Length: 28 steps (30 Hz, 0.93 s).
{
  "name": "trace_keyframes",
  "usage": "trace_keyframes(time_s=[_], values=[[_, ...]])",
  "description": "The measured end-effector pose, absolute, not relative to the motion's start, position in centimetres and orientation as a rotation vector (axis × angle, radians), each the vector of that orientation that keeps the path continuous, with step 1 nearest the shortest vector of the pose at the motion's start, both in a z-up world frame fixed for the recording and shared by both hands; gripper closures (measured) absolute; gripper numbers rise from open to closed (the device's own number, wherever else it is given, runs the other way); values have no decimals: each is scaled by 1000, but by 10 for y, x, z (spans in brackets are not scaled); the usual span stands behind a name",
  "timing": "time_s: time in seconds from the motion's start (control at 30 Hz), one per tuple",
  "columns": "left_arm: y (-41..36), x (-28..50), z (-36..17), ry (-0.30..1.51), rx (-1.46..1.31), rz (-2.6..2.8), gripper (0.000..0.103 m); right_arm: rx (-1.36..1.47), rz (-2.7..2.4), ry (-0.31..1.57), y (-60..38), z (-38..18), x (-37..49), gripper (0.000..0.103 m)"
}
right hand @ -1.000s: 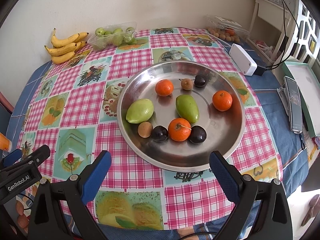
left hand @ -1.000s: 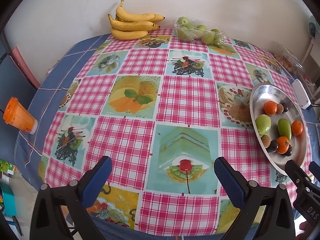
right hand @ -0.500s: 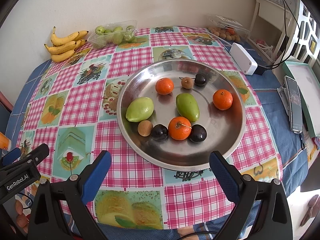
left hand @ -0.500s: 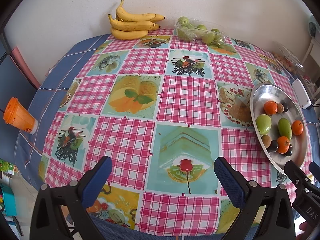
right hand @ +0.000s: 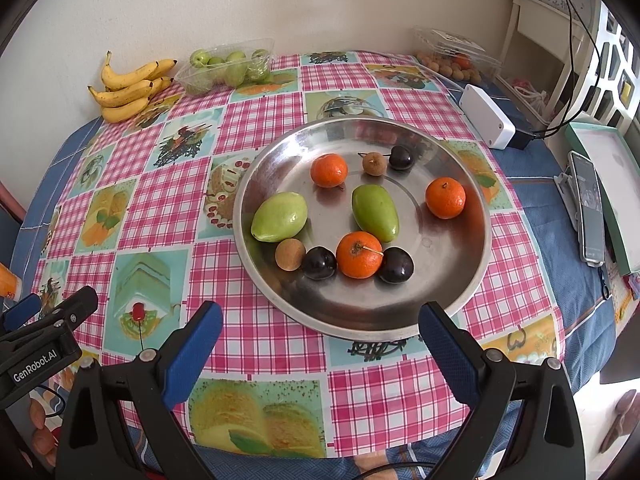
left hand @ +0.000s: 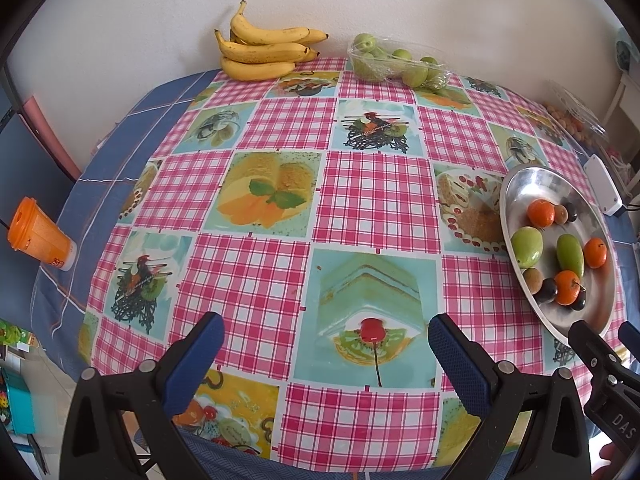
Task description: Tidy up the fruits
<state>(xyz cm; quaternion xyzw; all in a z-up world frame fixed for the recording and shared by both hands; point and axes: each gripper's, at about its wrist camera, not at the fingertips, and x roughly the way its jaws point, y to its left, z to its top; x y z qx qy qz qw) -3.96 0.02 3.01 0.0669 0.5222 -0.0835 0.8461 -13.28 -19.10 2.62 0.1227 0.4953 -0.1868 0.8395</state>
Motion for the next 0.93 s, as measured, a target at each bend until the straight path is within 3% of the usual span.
trace_keyframes(time_s=[0.93], values=[[0, -39, 29, 1099, 159, -190, 0, 259, -395, 1051, -190, 26, -133, 5]])
